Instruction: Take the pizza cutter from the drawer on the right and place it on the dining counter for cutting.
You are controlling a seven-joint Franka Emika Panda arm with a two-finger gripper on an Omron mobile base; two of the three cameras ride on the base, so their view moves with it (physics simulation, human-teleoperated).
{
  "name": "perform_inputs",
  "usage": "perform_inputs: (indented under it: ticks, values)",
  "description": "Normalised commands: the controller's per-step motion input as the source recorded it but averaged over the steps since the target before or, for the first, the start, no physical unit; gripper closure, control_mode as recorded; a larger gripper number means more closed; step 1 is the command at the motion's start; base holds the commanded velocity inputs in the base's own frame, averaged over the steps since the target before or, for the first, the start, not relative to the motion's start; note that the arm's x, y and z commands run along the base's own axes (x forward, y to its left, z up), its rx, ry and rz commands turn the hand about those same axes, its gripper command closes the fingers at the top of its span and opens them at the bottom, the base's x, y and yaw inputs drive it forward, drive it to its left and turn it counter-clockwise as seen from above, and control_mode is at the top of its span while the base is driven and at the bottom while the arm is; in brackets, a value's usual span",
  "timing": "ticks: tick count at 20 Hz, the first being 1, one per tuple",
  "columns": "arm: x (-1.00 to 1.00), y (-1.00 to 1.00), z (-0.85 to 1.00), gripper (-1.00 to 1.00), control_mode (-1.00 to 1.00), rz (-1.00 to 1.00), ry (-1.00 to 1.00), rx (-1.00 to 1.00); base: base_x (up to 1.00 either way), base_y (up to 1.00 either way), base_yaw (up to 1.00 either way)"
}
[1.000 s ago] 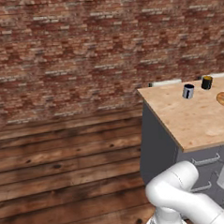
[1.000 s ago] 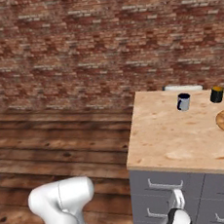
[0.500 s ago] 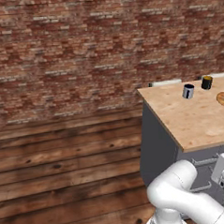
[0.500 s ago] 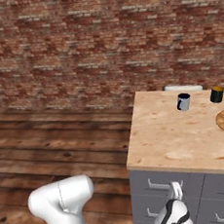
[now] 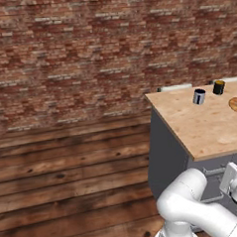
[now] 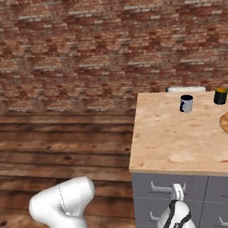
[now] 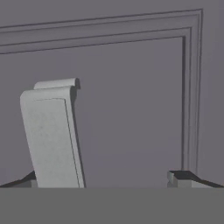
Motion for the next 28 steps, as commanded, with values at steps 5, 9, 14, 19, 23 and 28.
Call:
perform_inputs:
  ticks: [5, 9, 14, 19, 23, 28]
  values:
    - [0.13, 0.00, -0.09, -1.00, -1.00, 0.00, 0.00, 0.00, 0.00, 0.00, 0.00]
    - [0.00, 0.00, 0.00, -1.00, -1.00, 0.00, 0.00, 0.00, 0.00, 0.00, 0.00]
    - [0.00, 0.00, 0.00, -1.00, -1.00, 0.00, 0.00, 0.00, 0.00, 0.00, 0.00]
    - [0.01, 0.00, 0.00, 1.00, -1.00, 0.00, 0.00, 0.00, 0.00, 0.00, 0.00]
    - [0.00, 0.00, 0.00, 1.00, -1.00, 0.00, 0.00, 0.00, 0.00, 0.00, 0.00]
    - [0.00, 0.00, 0.00, 1.00, -1.00, 0.00, 0.00, 0.00, 0.00, 0.00, 0.00]
